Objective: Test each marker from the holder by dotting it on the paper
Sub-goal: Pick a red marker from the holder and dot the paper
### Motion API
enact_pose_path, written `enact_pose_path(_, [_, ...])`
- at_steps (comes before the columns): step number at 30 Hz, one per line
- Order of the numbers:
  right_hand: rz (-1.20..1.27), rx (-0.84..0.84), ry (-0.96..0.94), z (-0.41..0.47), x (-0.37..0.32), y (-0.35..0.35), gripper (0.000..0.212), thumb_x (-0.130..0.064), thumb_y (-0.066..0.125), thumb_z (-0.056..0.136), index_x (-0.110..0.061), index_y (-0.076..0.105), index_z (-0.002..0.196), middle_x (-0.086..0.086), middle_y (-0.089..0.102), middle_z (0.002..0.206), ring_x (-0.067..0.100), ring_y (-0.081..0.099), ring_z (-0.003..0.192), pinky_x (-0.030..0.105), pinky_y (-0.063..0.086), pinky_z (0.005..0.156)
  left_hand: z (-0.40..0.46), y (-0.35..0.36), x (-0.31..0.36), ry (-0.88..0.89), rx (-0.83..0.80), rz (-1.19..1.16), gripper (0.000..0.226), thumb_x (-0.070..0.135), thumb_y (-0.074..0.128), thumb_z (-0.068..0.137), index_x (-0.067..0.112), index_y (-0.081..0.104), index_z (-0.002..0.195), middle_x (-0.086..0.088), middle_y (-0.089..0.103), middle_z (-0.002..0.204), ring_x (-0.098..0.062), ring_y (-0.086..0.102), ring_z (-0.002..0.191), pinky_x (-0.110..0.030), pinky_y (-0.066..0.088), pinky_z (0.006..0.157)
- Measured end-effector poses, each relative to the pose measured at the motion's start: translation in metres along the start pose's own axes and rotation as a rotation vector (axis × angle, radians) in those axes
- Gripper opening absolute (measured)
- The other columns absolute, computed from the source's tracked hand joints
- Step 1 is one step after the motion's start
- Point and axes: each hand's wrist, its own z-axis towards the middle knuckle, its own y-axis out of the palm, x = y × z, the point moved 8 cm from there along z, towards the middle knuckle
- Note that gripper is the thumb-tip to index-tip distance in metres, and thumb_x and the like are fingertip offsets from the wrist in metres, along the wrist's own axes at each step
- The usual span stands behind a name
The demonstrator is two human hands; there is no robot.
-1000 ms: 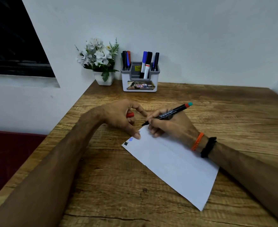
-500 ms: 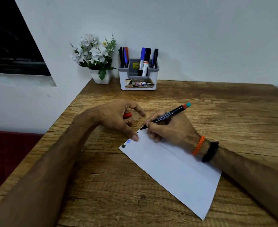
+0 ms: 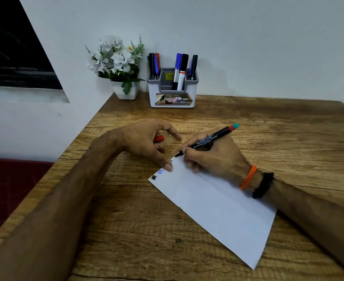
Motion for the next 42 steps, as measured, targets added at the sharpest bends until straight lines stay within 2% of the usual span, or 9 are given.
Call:
enact_pose_path(7, [0.002, 0.024, 0.016, -0.001, 0.001, -0.002, 0.005, -0.004, 0.070, 0.084, -0.002, 0.074, 0.084, 0.009, 0.072, 0.061, 0.014, 0.065, 0.047, 0.021, 0.050, 0.046, 0.000, 0.000, -0.001, -0.013, 0.001, 0.007, 0.071, 0.031, 0.089, 0.058, 0.033, 0.054, 0.120, 0.011, 0.047, 0.052, -0.004, 0.044, 0.048, -0.019, 0.037, 0.056])
enact_pose_path(13, [-0.002, 0.041, 0.010, 0.000, 0.001, -0.002, 0.006, -0.002, 0.068, 0.083, -0.001, 0.074, 0.083, 0.009, 0.071, 0.060, 0.014, 0.064, 0.046, 0.022, 0.052, 0.046, 0.000, -0.001, -0.001, 0.003, 0.001, 0.007, 0.071, 0.030, 0.089, 0.059, 0.031, 0.054, 0.121, 0.011, 0.047, 0.050, -0.003, 0.043, 0.045, -0.010, 0.036, 0.049])
enact_pose_path(20, [0.003, 0.051, -0.003, 0.000, 0.001, -0.003, 0.006, -0.001, 0.068, 0.083, 0.000, 0.073, 0.082, 0.010, 0.071, 0.060, 0.015, 0.064, 0.046, 0.025, 0.053, 0.047, 0.000, 0.000, 0.000, 0.007, -0.002, 0.015, 0.072, 0.032, 0.088, 0.057, 0.032, 0.055, 0.121, 0.011, 0.046, 0.051, -0.005, 0.043, 0.047, -0.016, 0.038, 0.054])
enact_pose_path(27, [0.011, 0.054, -0.005, -0.001, 0.001, -0.003, 0.006, -0.002, 0.068, 0.084, 0.001, 0.073, 0.084, 0.009, 0.070, 0.059, 0.014, 0.063, 0.046, 0.021, 0.049, 0.046, 0.000, -0.001, 0.000, 0.001, 0.000, 0.027, 0.075, 0.039, 0.087, 0.052, 0.034, 0.055, 0.120, 0.012, 0.048, 0.051, -0.004, 0.044, 0.048, -0.021, 0.038, 0.061])
enact_pose_path(32, [-0.007, 0.034, -0.021, -0.001, 0.000, 0.000, 0.005, 0.000, 0.068, 0.082, 0.001, 0.072, 0.082, 0.008, 0.069, 0.056, 0.013, 0.062, 0.044, 0.022, 0.050, 0.045, 0.000, -0.001, -0.002, -0.002, 0.000, 0.028, 0.070, 0.032, 0.089, 0.057, 0.034, 0.056, 0.119, 0.013, 0.047, 0.051, -0.004, 0.044, 0.049, -0.020, 0.038, 0.060])
enact_pose_path(42, [0.217, 0.118, 0.006, 0.007, 0.002, -0.012, 0.011, 0.004, 0.065, 0.085, 0.000, 0.073, 0.079, 0.012, 0.069, 0.062, 0.013, 0.061, 0.047, 0.022, 0.048, 0.044, 0.000, -0.003, -0.003, 0.003, 0.028, 0.009, 0.065, 0.032, 0.088, 0.061, 0.031, 0.058, 0.118, 0.011, 0.052, 0.057, -0.007, 0.047, 0.053, -0.019, 0.039, 0.059])
